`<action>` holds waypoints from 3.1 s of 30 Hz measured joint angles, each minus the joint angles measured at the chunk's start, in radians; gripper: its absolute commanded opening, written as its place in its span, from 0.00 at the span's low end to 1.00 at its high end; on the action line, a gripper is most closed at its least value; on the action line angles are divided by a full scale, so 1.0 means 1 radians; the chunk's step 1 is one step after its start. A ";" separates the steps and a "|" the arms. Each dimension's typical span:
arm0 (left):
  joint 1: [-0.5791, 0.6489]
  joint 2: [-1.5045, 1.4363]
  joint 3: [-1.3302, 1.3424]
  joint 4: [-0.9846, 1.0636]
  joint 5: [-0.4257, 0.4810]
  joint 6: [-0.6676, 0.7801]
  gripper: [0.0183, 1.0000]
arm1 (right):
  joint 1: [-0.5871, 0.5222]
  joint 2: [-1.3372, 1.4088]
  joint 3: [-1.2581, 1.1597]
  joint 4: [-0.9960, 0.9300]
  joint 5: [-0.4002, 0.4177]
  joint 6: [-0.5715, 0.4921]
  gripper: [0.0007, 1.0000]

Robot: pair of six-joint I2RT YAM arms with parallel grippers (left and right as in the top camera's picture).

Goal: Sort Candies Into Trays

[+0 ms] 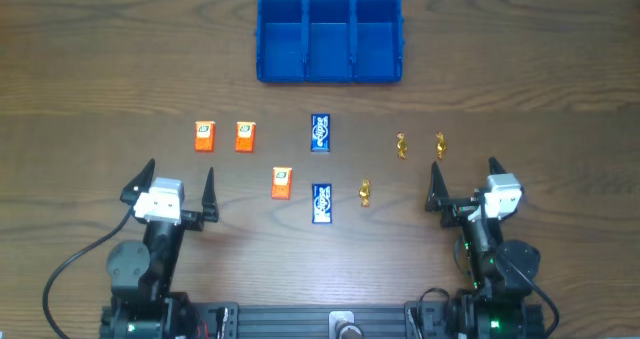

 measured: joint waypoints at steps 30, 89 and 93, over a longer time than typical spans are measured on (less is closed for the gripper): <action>0.000 0.002 0.124 -0.196 0.002 -0.039 1.00 | 0.000 0.000 0.000 0.000 0.000 0.000 1.00; 0.010 1.780 0.974 -0.365 -0.058 -0.080 0.66 | 0.000 -0.002 0.000 -0.001 0.004 0.000 1.00; 0.010 1.780 0.974 -0.365 -0.058 -0.083 0.60 | 0.000 -0.002 0.000 0.000 0.004 0.000 1.00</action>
